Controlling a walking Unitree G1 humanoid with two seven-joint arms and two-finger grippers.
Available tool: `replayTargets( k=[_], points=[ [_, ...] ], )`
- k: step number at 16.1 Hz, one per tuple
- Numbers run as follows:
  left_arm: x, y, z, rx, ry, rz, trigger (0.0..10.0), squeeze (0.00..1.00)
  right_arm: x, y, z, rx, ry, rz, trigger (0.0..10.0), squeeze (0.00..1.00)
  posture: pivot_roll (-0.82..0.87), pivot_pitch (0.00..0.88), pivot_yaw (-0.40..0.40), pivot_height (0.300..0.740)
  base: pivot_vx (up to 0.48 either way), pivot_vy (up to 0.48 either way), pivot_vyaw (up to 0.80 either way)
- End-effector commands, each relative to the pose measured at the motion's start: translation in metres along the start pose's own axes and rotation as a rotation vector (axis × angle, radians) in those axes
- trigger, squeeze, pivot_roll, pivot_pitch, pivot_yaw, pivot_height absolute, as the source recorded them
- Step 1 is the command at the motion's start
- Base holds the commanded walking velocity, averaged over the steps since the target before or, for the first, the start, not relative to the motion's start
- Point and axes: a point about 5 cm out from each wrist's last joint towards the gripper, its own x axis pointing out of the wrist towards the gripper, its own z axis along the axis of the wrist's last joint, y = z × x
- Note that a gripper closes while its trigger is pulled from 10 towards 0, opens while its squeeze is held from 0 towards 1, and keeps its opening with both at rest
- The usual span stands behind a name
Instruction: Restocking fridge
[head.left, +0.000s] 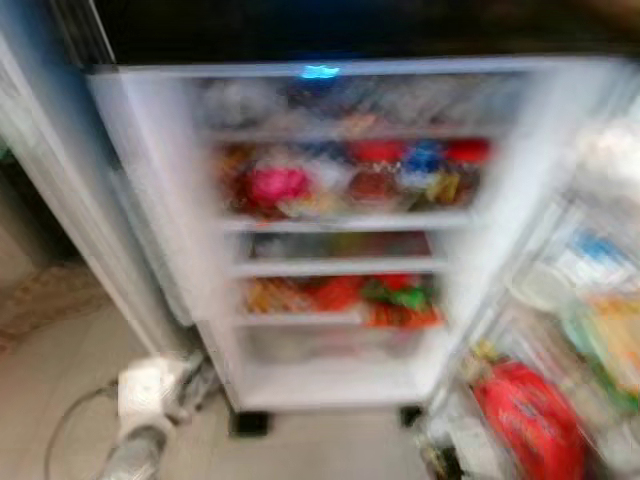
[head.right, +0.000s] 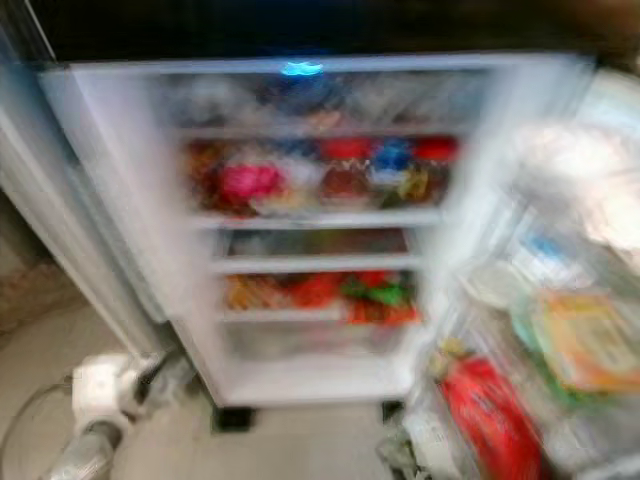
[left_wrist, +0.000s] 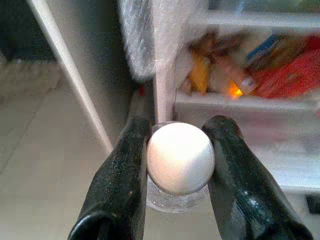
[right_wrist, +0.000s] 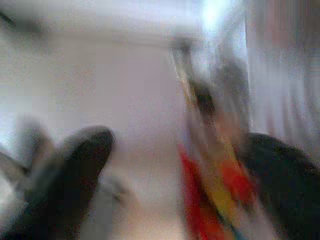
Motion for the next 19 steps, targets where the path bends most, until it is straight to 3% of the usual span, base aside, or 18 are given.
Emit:
replayTargets(
  k=[1,9,19],
  points=[
    [0.0075,-0.0174,0.0105,-0.010,-0.045,-0.053,10.0,0.00,-0.0051,-0.0132,-0.0226,0.018,0.071,-0.035,10.0,0.00,0.02,0.000,0.008,0.740,0.330,0.000,0.00],
    [0.0081,-0.0188,0.0100,-0.016,-0.037,-0.064,10.0,0.00,-0.0052,-0.0130,-0.0225,0.022,0.068,-0.029,10.0,0.00,0.02,0.000,0.009,0.740,0.330,0.000,0.00],
    [0.0125,-0.0271,0.0163,-0.023,-0.042,-0.145,10.0,0.00,-0.0046,-0.0103,-0.0203,0.048,0.049,-0.001,10.0,0.00,0.02,0.000,0.014,0.740,0.000,0.000,0.00]
  ],
)
